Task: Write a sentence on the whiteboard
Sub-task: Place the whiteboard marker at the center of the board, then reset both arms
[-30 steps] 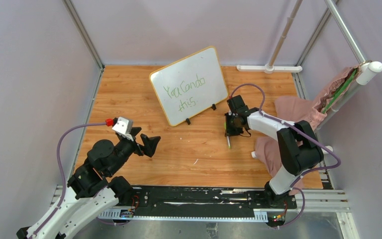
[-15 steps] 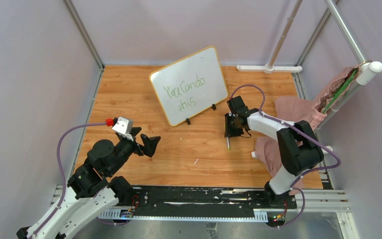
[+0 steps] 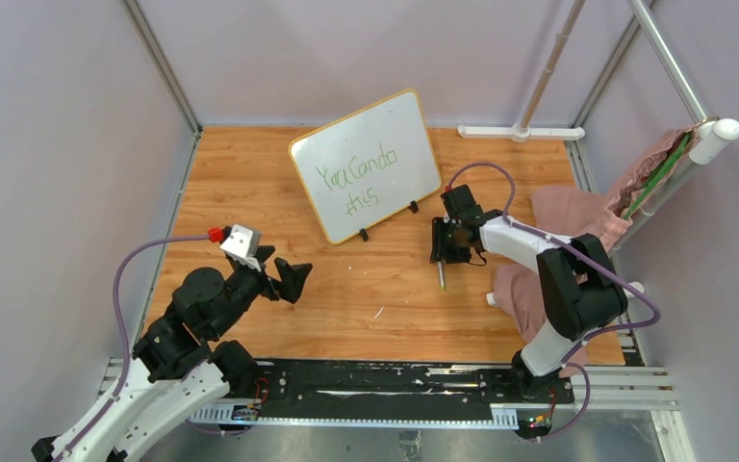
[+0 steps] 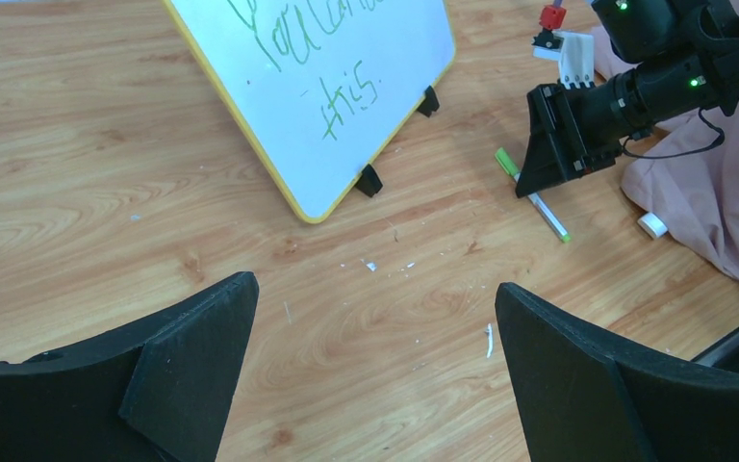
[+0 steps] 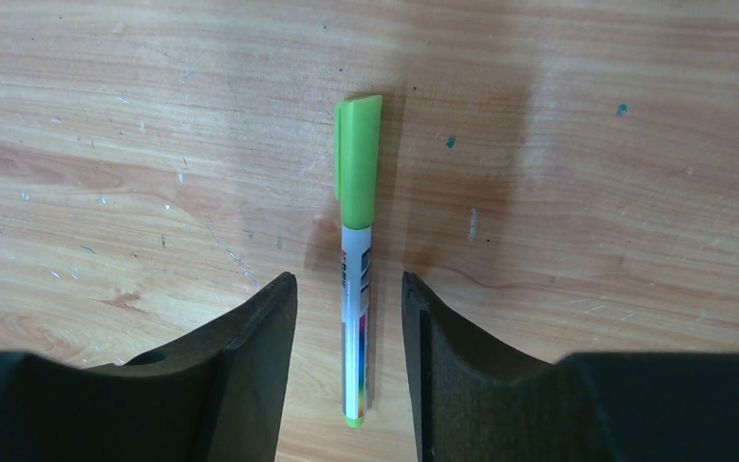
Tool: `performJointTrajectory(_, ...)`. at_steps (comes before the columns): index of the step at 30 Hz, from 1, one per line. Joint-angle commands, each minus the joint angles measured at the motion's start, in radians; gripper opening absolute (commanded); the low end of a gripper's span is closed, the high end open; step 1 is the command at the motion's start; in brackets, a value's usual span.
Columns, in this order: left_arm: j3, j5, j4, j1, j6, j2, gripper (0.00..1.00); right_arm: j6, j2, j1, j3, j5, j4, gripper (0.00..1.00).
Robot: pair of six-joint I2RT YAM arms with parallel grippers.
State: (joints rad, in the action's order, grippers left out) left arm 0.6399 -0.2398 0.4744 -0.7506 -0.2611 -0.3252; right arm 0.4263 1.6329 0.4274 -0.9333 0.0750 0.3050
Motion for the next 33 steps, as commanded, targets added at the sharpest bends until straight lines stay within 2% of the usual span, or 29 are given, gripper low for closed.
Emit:
performJointTrajectory(1, 0.007, 0.0, -0.003, -0.006, 0.0, -0.017, 1.0, -0.003, -0.022, -0.016, 0.013, -0.013, 0.01, 0.49)
performJointTrajectory(23, 0.019, 0.04, 0.016, -0.005, -0.005, -0.075, 1.0, -0.022, -0.064, -0.021, 0.014, -0.008, 0.021, 0.49)
performJointTrajectory(29, 0.01, 0.048, 0.012, -0.006, -0.008, -0.084, 1.0, -0.072, -0.218, -0.012, 0.007, 0.009, 0.025, 0.47)
performJointTrajectory(33, 0.019, 0.037, 0.023, -0.004, -0.026, -0.12, 1.0, -0.136, -0.368, 0.059, -0.007, -0.04, 0.026, 0.46)
